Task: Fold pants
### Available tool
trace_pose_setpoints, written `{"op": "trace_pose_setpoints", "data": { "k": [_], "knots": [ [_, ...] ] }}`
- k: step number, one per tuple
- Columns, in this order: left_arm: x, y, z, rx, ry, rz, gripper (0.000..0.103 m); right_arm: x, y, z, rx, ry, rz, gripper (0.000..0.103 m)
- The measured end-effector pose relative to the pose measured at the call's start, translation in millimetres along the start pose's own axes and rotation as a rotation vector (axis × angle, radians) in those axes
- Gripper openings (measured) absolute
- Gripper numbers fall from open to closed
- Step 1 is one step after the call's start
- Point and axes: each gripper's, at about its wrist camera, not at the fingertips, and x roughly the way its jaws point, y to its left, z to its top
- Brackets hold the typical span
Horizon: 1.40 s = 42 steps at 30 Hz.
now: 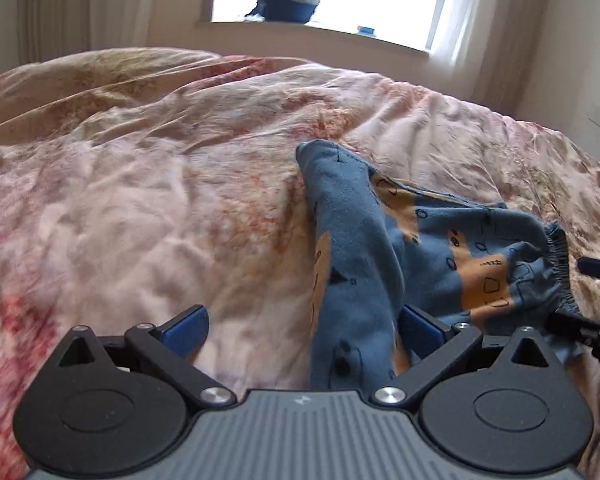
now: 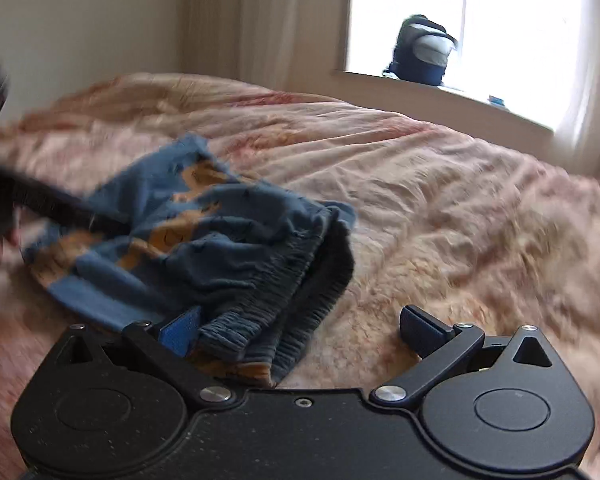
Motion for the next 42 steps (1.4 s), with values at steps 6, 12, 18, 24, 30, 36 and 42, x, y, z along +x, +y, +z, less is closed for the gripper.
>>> {"op": "trace_pose_setpoints", "data": {
  "k": [6, 12, 18, 24, 30, 36, 42],
  "knots": [
    [-12, 4, -10, -0.037, 0.058, 0.031, 0.103, -14, 12, -1, 0.003, -0.018, -0.027, 0.102],
    [-21, 4, -17, -0.038, 0.048, 0.038, 0.103, -16, 6, -2, 0.025, 0.004, -0.009, 0.102],
    [-22, 9, -12, -0.080, 0.040, 0.008, 0.103, -7, -16, 37, 0.061, -0.061, 0.000, 0.102],
    [-18, 15, -11, -0.136, -0.004, -0.010, 0.103, 44, -71, 44, 0.326, 0.000, 0.304, 0.102],
    [-9, 13, -9, -0.146, -0.048, -0.087, 0.103, 77, -80, 38, 0.336, 0.080, 0.330, 0.103],
    [-11, 13, -10, -0.139, -0.051, -0.135, 0.067, 81, -86, 36, 0.461, 0.075, 0.397, 0.080],
    [-14, 17, -6, -0.203, -0.021, -0.197, 0.028, 73, -69, 43, 0.393, 0.085, 0.361, 0.029]
  ]
}}
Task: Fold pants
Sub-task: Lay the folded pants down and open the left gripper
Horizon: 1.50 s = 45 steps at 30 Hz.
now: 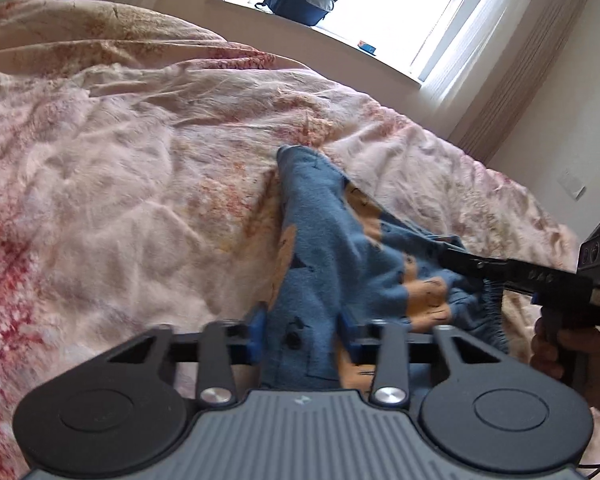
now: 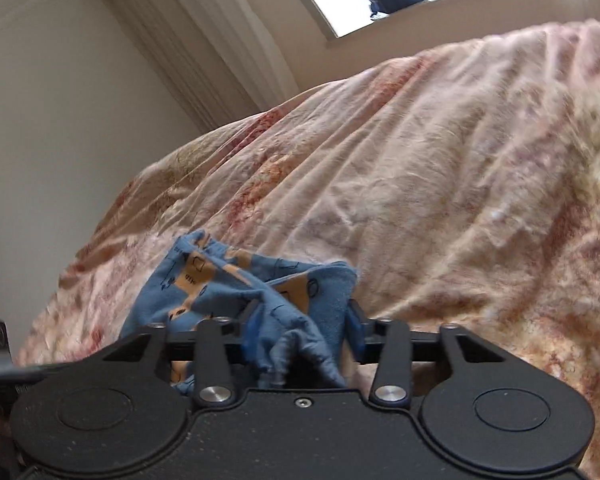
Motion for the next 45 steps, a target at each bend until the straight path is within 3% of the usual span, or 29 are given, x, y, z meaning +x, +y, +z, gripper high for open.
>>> {"op": "trace_pose_setpoints", "data": {
  "k": [3, 10, 13, 18, 28, 29, 30, 31, 32, 33, 34, 37, 38, 40, 45],
  "knots": [
    [-4, -7, 5, 0.002, -0.001, 0.012, 0.017, -7, 23, 2, -0.120, -0.021, -0.042, 0.020],
    [-16, -29, 32, 0.087, -0.116, 0.054, 0.016, -18, 54, 31, -0.262, -0.122, -0.075, 0.017],
    [-9, -29, 47, 0.067, -0.145, 0.061, 0.016, -16, 55, 50, -0.272, -0.160, -0.065, 0.017],
    [19, -26, 55, 0.044, -0.117, 0.080, 0.016, 3, 48, 68, -0.291, -0.145, -0.100, 0.017],
    [32, -22, 46, 0.049, -0.080, 0.098, 0.020, 20, 37, 57, -0.300, -0.094, -0.141, 0.021],
    [32, -22, 47, 0.048, -0.075, 0.106, 0.025, 20, 38, 57, -0.307, -0.092, -0.149, 0.023],
    [31, -23, 47, 0.047, -0.074, 0.120, 0.038, 20, 40, 57, -0.315, -0.094, -0.163, 0.027],
    [29, -23, 47, 0.050, -0.079, 0.131, 0.048, 19, 40, 57, -0.320, -0.099, -0.177, 0.036],
    [25, -24, 47, 0.055, -0.093, 0.143, 0.067, 18, 40, 57, -0.322, -0.104, -0.188, 0.041],
    [20, -25, 47, 0.062, -0.113, 0.157, 0.077, 16, 40, 56, -0.318, -0.114, -0.195, 0.054],
    [14, -27, 46, 0.074, -0.133, 0.168, 0.078, 12, 41, 55, -0.309, -0.128, -0.206, 0.068],
    [-3, -32, 45, 0.107, -0.158, 0.186, 0.091, -7, 51, 45, -0.296, -0.191, -0.251, 0.087],
    [-10, -33, 43, 0.113, -0.170, 0.199, 0.100, -15, 56, 40, -0.293, -0.211, -0.261, 0.091],
    [-26, -36, 37, 0.121, -0.212, 0.236, 0.103, -32, 69, 27, -0.284, -0.254, -0.288, 0.102],
    [-60, -44, 18, 0.177, -0.250, 0.281, 0.103, -71, 109, -9, -0.313, -0.319, -0.364, 0.102]
  ]
}}
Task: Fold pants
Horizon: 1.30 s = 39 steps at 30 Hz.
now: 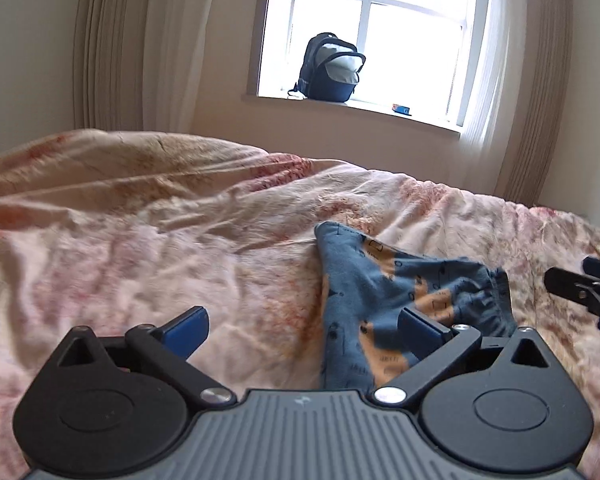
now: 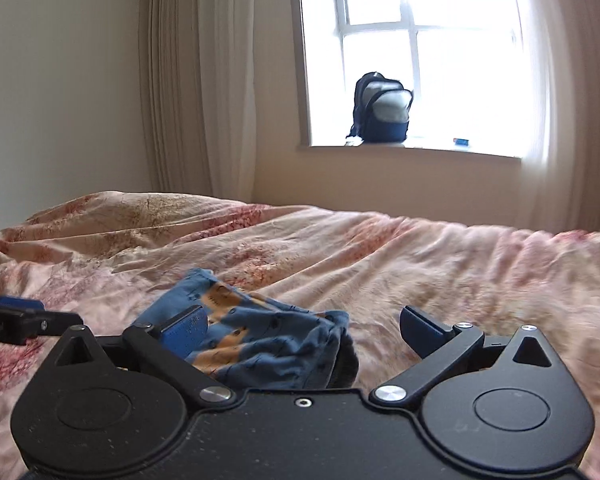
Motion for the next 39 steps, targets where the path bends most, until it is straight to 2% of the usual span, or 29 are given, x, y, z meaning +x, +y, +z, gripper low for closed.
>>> {"op": "trace_pose_setpoints", "data": {
  "k": [7, 13, 29, 34, 39],
  "knots": [
    [-45, -5, -29, 0.095, -0.036, 0.041, 0.103, -58, 40, -23, -0.049, -0.047, -0.016, 0.102],
    [-55, -1, -48, 0.083, -0.022, 0.036, 0.103, -78, 53, -41, -0.041, -0.043, -0.028, 0.102],
    [-44, 13, -58, 0.044, 0.017, 0.037, 0.103, -67, 50, -48, -0.013, 0.018, -0.019, 0.102],
    [-38, 16, -61, 0.013, 0.059, 0.038, 0.103, -66, 50, -50, -0.012, 0.027, -0.017, 0.102],
    [-35, 17, -63, 0.017, 0.068, 0.056, 0.103, -64, 47, -51, -0.005, 0.037, -0.016, 0.102]
  ]
}}
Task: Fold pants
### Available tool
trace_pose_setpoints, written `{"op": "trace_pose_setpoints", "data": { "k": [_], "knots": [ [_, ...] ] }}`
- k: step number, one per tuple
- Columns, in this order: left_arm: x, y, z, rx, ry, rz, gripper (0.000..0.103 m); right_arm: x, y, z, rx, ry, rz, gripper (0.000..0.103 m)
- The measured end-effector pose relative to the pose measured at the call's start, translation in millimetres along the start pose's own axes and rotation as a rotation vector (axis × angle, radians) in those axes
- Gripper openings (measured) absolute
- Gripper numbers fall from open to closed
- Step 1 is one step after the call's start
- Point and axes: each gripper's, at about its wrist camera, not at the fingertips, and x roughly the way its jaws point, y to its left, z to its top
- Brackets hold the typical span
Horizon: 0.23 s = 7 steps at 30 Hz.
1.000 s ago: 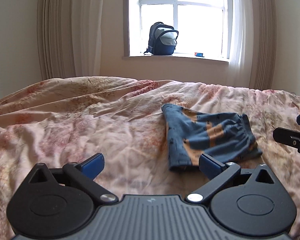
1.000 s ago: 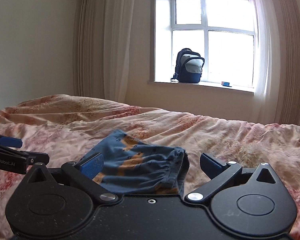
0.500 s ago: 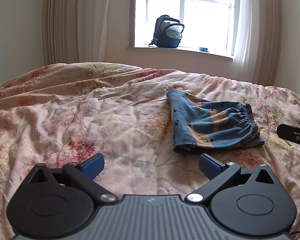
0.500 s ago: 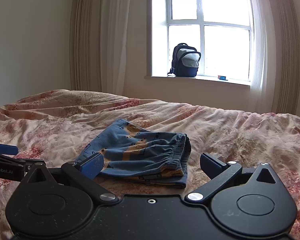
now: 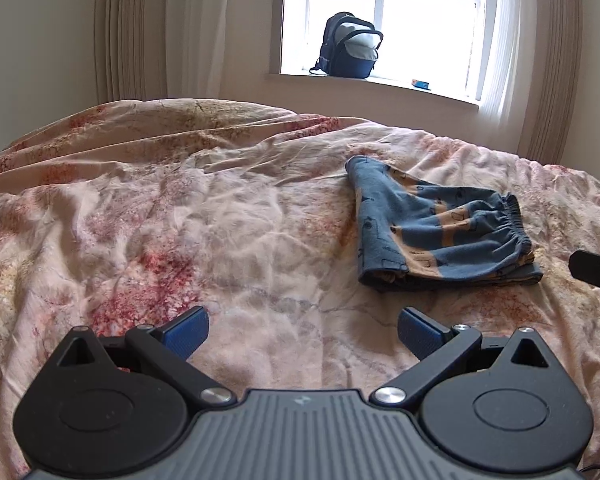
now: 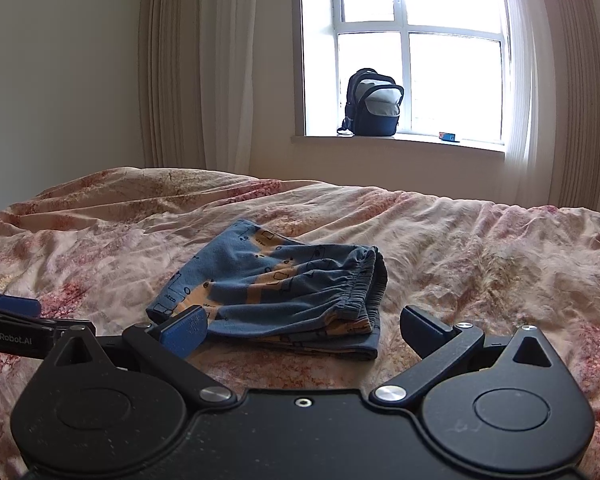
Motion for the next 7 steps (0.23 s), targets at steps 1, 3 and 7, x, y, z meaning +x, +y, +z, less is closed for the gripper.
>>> {"op": "trace_pose_setpoints", "data": {
  "k": [1, 3, 7],
  "knots": [
    [0.5, 0.2, -0.4, 0.001, 0.001, 0.003, 0.103, 0.3, 0.2, -0.3, 0.001, 0.000, 0.002, 0.102],
    [1.4, 0.7, -0.7, 0.000, 0.003, 0.006, 0.103, 0.7, 0.2, -0.9, -0.002, 0.002, 0.005, 0.102],
    [2.4, 1.6, -1.1, -0.006, 0.010, -0.005, 0.103, 4.2, -0.5, -2.7, -0.005, 0.014, 0.002, 0.102]
  ]
}}
